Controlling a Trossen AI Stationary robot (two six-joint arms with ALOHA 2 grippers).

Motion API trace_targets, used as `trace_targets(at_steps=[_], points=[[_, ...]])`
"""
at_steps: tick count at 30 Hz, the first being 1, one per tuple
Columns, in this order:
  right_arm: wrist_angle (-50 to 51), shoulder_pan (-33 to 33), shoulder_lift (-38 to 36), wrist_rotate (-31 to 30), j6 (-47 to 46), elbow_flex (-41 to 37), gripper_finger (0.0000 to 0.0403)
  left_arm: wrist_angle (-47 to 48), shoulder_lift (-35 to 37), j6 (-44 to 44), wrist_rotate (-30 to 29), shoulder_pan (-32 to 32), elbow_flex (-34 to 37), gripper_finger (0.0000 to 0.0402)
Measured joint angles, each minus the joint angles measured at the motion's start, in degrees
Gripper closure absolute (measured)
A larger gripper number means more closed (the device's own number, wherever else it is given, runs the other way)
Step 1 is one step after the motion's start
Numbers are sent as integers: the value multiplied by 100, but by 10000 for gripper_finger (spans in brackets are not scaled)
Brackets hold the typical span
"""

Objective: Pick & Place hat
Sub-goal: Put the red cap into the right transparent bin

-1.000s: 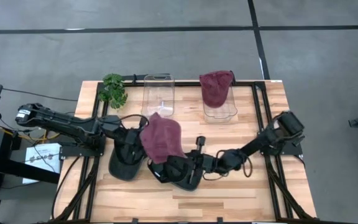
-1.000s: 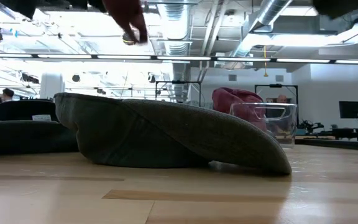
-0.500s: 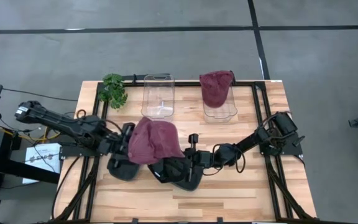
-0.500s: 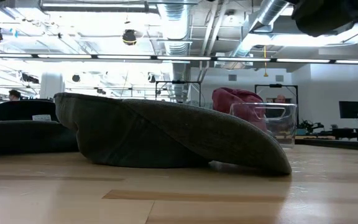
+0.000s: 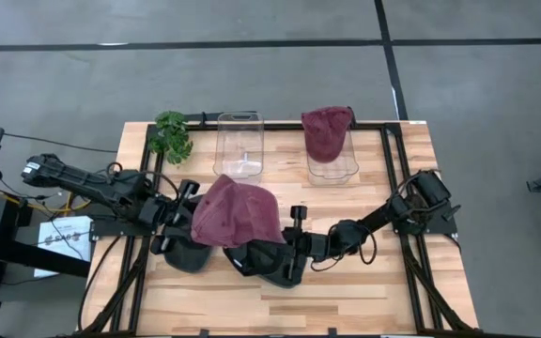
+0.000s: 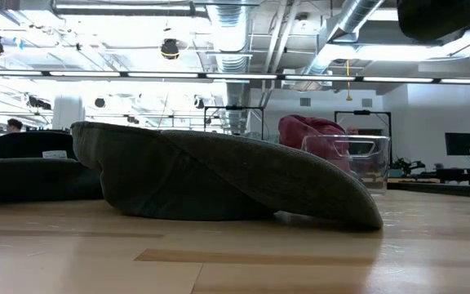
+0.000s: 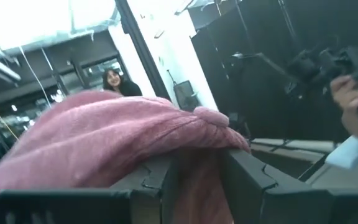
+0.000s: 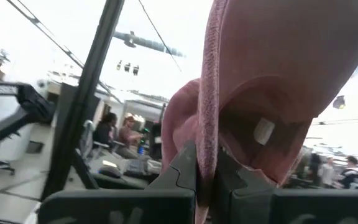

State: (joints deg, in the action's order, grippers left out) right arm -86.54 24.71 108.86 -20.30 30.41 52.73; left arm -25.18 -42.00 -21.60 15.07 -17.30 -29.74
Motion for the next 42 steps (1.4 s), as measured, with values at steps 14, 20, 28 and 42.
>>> trace_targets(at_steps=[14, 20, 28, 42], points=[[88, -81, -355, -215, 775, 0, 402, 208, -70, 1763, -4, 0, -6, 290], [84, -112, -568, -141, 1058, 0, 402, 291, -168, 1734, 7, 5, -6, 290], [326, -204, -590, 79, 718, 23, 402, -127, -153, 1389, 7, 125, -6, 290], [1756, -382, -540, 589, 108, 614, 402, -326, -153, 1243, 271, 122, -6, 290]])
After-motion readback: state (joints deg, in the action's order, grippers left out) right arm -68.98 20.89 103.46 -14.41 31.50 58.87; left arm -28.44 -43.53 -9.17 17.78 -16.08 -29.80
